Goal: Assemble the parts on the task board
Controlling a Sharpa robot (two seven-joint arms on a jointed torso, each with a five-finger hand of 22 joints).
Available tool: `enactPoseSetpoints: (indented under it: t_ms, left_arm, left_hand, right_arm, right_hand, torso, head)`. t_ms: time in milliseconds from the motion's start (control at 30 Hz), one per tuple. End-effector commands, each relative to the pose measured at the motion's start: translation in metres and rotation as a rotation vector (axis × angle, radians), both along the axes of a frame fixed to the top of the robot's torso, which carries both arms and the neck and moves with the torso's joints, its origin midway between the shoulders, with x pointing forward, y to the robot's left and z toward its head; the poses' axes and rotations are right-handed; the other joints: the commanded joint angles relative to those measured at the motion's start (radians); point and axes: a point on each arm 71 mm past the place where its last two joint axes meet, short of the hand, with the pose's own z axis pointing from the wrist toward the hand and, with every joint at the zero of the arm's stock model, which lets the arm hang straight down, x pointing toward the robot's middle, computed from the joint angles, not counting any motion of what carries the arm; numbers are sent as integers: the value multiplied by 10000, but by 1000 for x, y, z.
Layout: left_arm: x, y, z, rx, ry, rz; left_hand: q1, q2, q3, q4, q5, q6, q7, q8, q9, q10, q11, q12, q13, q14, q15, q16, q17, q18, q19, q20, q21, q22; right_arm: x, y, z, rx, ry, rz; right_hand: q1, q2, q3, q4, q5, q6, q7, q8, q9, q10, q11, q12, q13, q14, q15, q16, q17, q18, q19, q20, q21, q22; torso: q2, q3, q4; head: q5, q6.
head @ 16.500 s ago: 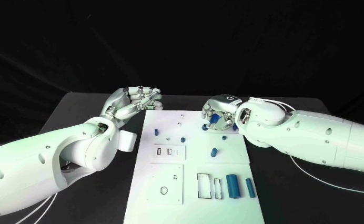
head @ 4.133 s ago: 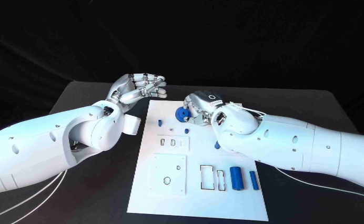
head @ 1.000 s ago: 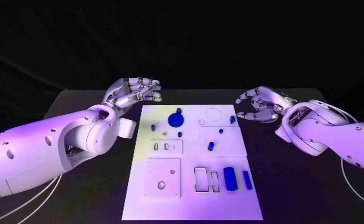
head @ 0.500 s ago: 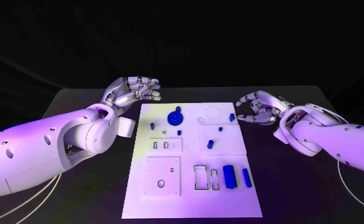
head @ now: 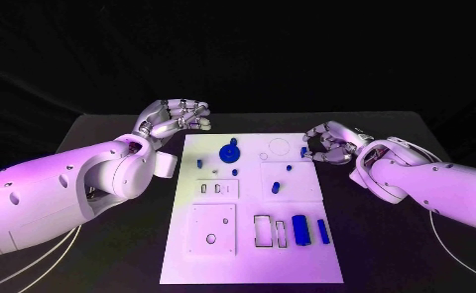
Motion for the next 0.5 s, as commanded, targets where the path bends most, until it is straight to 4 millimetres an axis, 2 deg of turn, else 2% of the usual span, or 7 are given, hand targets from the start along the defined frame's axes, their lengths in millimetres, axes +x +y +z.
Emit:
enactPoseSetpoints:
  t_ms: [33,500]
  left_arm:
    - [0,-2,1,-109,-49,-181]
    - [0,-1,1,-101,-41,-167]
  left_hand:
    - [-82,-45,46,-16,-61,30,9,-35,8,93,3,-44,-1,-25,32,-30,8,103,-50,23,69,15]
    - [-82,-45,46,-16,-61,30,9,-35,8,93,3,-44,-1,-25,32,-30,8,103,-50,23,69,15]
  right_arm:
    - [-2,4,-5,-271,206,208]
    - [-2,7,-8,-364,328,251]
  right_hand:
    - [18,44,31,36,20,72,-12,37,14,104,2,39,1153,872,14,68,1847,44,51,-4,43,1019]
    - [14,68,100,82,24,243,-37,78,31,157,-23,101,1216,879,-10,78,1878,34,83,-26,75,1058]
  torso:
    - [-11,-7,1]
    - [-23,-16,-13]
  head:
    - [23,-41]
    - [34,-59]
